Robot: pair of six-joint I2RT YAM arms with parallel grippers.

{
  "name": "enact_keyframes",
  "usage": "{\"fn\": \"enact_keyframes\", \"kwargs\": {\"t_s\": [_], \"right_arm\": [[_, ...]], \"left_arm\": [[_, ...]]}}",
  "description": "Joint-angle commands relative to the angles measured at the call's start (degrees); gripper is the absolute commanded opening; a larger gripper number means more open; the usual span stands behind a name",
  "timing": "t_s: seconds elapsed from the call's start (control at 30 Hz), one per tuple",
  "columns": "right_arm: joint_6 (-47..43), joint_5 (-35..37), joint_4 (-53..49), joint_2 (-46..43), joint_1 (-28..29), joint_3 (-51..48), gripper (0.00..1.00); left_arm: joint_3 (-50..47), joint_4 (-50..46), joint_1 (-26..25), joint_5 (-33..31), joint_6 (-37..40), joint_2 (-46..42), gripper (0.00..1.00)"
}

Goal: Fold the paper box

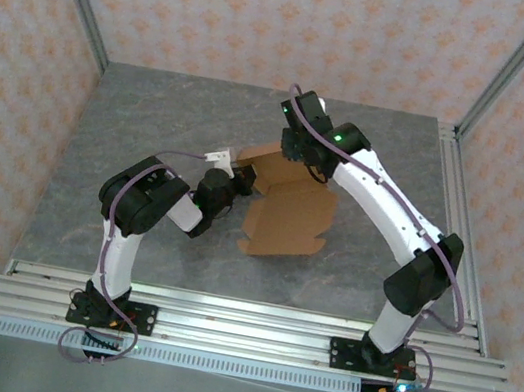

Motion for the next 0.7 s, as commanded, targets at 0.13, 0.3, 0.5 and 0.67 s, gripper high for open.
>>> {"fn": "enact_keyframes", "kwargs": {"t_s": [0.13, 0.3, 0.5, 0.67], "right_arm": [[4.4, -0.1, -1.9, 2.8, -0.6, 1.8, 0.34], [5.5, -1.5, -1.5, 3.6, -0.7, 1.9, 0.24], [6.1, -2.0, -0.6, 3.5, -0.7, 1.2, 0.10], [6.0, -1.8, -0.2, 3.2, -0.7, 1.0, 0.00]], "left_arm": [[-0.5, -1.6, -0.2, -1.9, 1.6, -1.3, 0.00], [-0.1, -1.6, -0.2, -1.7, 1.6, -0.9, 0.00], [0.1, -1.9, -0.2, -1.5, 1.3, -0.3, 0.00], [0.2, -2.1, -0.2, -1.7, 1.2, -0.1, 0.00]]}}
